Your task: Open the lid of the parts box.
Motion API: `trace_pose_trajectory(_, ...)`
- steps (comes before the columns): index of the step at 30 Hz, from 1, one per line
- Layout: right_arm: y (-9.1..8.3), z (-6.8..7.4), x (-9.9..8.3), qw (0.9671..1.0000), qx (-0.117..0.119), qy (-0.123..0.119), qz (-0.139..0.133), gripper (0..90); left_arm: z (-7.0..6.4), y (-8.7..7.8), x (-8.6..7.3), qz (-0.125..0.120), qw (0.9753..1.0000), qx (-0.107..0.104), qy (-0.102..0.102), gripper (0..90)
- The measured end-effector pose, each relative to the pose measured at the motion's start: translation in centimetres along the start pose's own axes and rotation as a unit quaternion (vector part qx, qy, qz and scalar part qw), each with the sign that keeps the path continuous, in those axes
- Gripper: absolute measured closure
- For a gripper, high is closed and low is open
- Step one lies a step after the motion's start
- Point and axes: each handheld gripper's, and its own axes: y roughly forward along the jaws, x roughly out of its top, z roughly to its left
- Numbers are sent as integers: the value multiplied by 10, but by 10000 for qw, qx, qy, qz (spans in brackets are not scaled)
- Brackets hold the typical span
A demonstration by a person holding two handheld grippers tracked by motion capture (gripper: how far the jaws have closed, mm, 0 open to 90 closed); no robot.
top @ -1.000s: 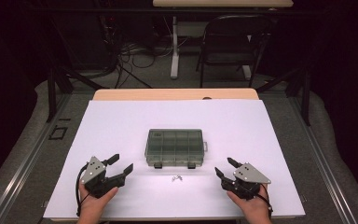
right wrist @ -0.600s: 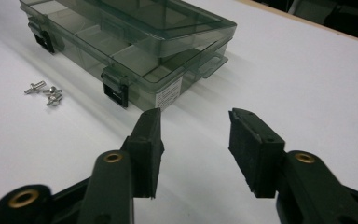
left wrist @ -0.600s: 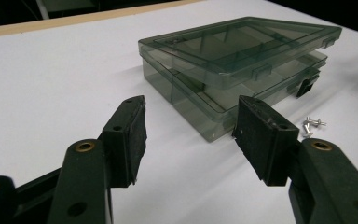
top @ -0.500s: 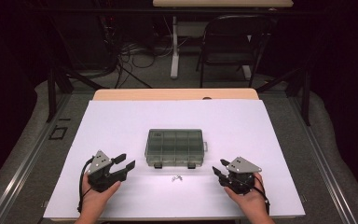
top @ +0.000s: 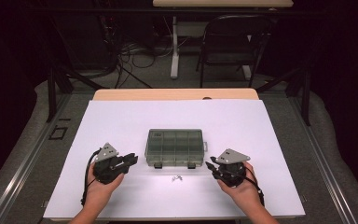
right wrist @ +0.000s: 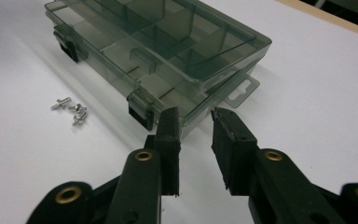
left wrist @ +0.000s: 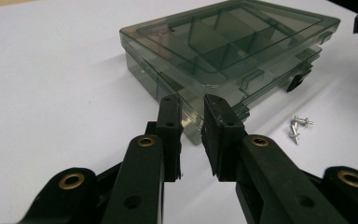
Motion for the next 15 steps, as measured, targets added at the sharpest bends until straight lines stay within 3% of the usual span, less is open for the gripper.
trace_pose_trajectory(11,12,-3,0,9995,166,225,115,886,1,13,2,307,9995,-30,26,899)
trace_pose_trajectory(15,16,-8,1,9983,346,459,81,900,2,16,2,346,9993,-109,-111,900)
